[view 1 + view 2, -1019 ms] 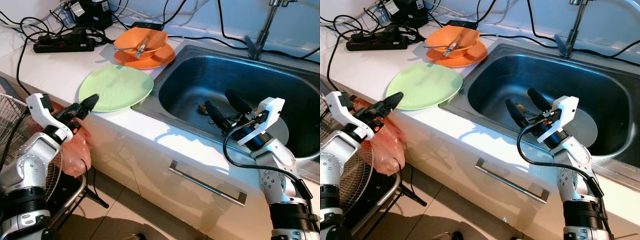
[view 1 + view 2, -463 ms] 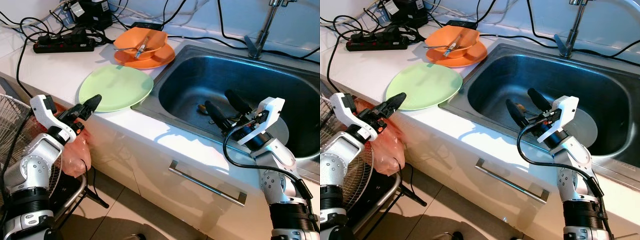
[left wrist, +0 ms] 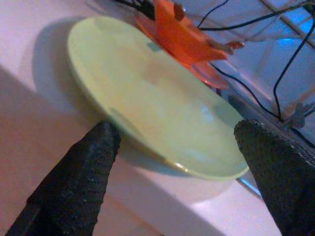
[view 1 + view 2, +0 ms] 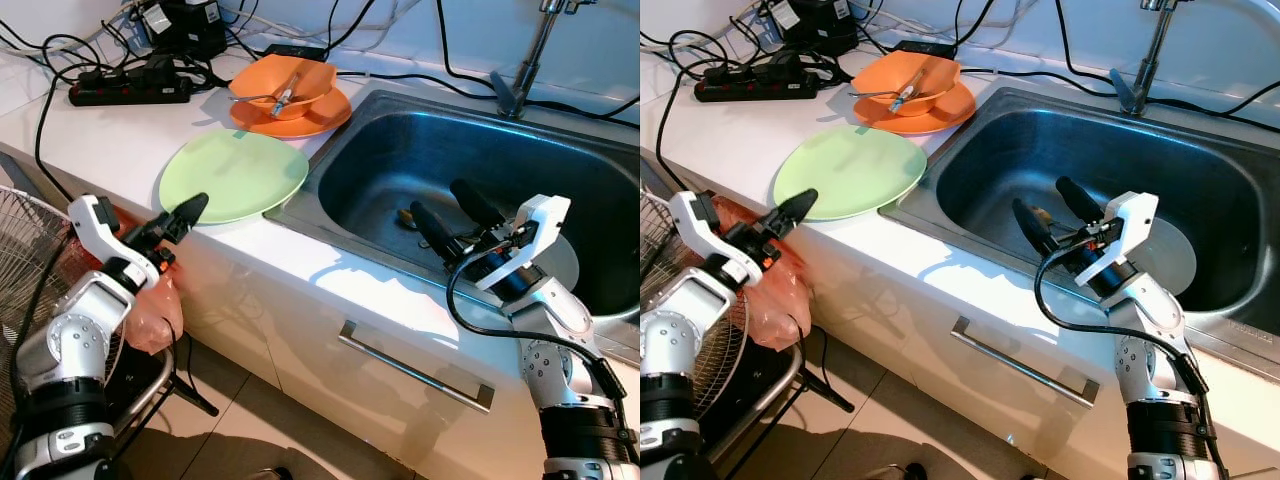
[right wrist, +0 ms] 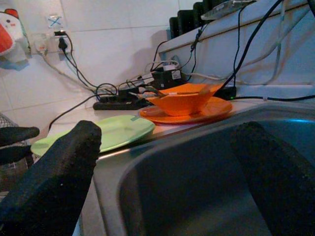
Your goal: Kitchen organization
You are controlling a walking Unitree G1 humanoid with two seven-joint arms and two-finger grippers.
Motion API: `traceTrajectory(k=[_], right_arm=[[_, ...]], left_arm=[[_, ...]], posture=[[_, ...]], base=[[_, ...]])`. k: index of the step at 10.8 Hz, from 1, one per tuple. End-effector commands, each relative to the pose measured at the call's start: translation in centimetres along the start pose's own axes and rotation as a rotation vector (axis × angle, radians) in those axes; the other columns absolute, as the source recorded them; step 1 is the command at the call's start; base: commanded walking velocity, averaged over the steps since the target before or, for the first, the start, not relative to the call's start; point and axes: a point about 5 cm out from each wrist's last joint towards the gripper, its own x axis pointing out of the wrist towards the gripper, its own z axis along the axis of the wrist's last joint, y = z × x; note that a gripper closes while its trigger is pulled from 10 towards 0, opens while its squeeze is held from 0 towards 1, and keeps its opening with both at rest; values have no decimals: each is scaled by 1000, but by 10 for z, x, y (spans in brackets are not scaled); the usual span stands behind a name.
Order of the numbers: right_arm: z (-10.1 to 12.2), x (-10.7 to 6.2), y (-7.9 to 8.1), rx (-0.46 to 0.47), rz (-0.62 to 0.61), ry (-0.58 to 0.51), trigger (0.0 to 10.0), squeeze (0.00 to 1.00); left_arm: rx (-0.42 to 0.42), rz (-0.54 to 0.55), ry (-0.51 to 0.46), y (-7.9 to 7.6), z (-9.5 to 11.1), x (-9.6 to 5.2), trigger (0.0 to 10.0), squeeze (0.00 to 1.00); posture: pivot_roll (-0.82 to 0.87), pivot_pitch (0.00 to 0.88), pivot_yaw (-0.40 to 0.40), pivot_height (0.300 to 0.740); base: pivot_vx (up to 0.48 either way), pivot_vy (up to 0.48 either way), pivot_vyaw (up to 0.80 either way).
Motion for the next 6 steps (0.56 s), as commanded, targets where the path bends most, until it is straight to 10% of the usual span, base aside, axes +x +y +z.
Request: traceTrajectory(k=[1, 6], right_arm=[[-21, -8, 3, 54, -15, 56, 10000, 0], [-21, -8, 3, 53, -12, 59, 10000, 0]], left_arm=[[-5, 4, -8, 1, 2, -3, 10000, 0], [-19, 30, -23, 1, 5, 1, 10000, 0]], posture=[[45, 94, 124, 740], [42, 94, 122, 740]], base=[[0, 0, 0], [0, 0, 0]])
